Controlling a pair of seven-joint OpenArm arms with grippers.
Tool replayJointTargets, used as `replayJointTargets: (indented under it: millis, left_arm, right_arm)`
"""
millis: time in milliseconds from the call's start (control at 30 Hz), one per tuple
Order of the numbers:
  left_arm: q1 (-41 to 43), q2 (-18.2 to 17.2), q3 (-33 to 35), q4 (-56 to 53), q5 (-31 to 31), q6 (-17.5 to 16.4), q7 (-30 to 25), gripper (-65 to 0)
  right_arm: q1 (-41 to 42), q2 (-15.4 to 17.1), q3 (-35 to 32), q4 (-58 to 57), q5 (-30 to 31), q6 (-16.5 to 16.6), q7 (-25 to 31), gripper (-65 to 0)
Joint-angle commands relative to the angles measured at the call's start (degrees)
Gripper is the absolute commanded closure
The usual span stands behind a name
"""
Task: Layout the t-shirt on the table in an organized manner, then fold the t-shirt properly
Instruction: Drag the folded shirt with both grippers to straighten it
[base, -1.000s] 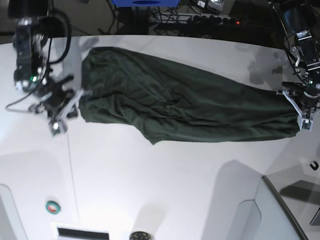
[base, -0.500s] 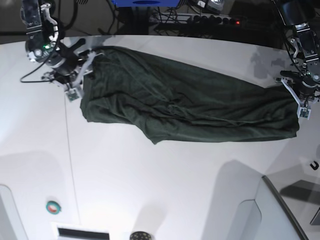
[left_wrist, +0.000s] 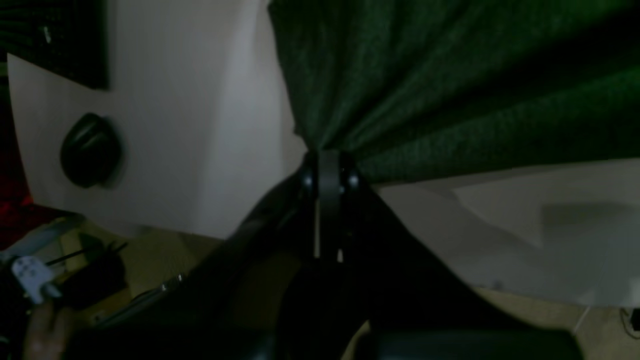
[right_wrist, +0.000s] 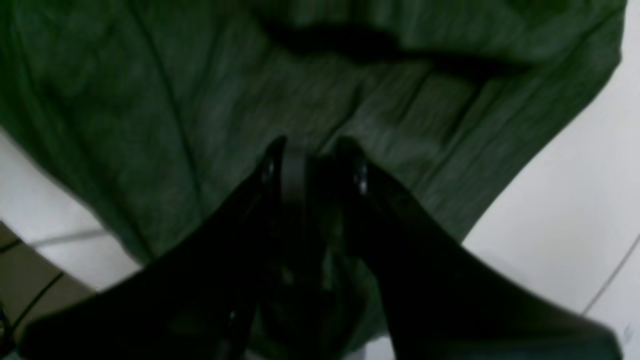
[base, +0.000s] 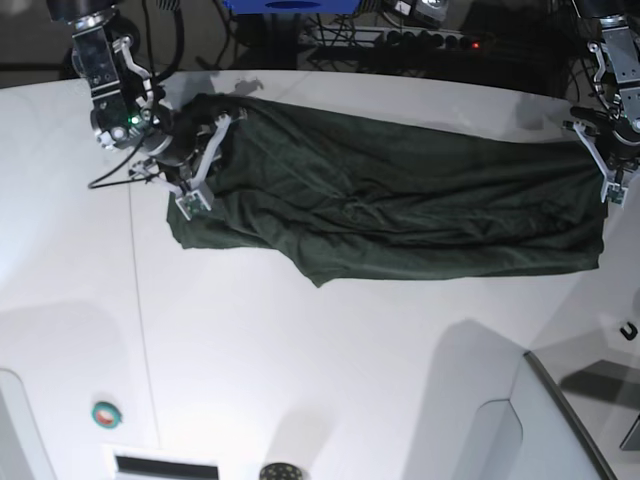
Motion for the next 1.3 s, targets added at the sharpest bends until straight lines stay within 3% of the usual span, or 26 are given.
replayJointTargets:
  millis: [0,167,300,400,500,800,1067,1267]
  left_arm:
    - [-0.16,-1.18,-0.3,0.88,0.11,0.69,-0.63,0.0]
    - [-0.25,-1.1,-0.13,0.61,0.11,0.87,-0.37,-0.2]
    - [-0.6,-1.27,-0.21,-1.85,0.11,0.87,-0.37,-18.9]
    - [-0.69,-1.36,-0.21,-2.02,0.11,0.87,-0.37,-37.7]
    - [-0.69,-1.45,-0.48,-1.76,-0.06,0.87,-0.45,-48.7]
    - [-0.78,-1.1,-0.57,-1.06,-0.68,0.78,-0.72,-47.7]
    - [-0.78,-0.48,-0.57,-1.67,-0.68,0.78,-0.81,-47.4]
    - [-1.04,2.16,-0.48,-1.67,-0.68,0.87,-0.89,-36.2]
  right_arm:
    - [0.08,0.32,0.14,-0.8,-0.7,-0.05,-1.3,-10.1]
    - [0.26,0.41,5.5,-2.64,-0.7,0.04,-1.3,-10.1]
    - [0.26,0.5,7.79,-2.64,-0.7,0.22,-1.3,-10.1]
    - [0.08,0.59,8.05,-2.64,-0.78,0.22,-1.3,-10.1]
    - [0.08,0.59,8.05,-2.64,-0.78,0.22,-1.3,-10.1]
    - [0.34,3.49,9.28,-2.82,-0.78,0.04,-1.3,-10.1]
    - [0.87,3.93,12.01,-4.67,-0.78,0.04,-1.3,-10.1]
    - [1.22,3.93,12.36,-4.67,-0.78,0.04,-1.3,-9.9]
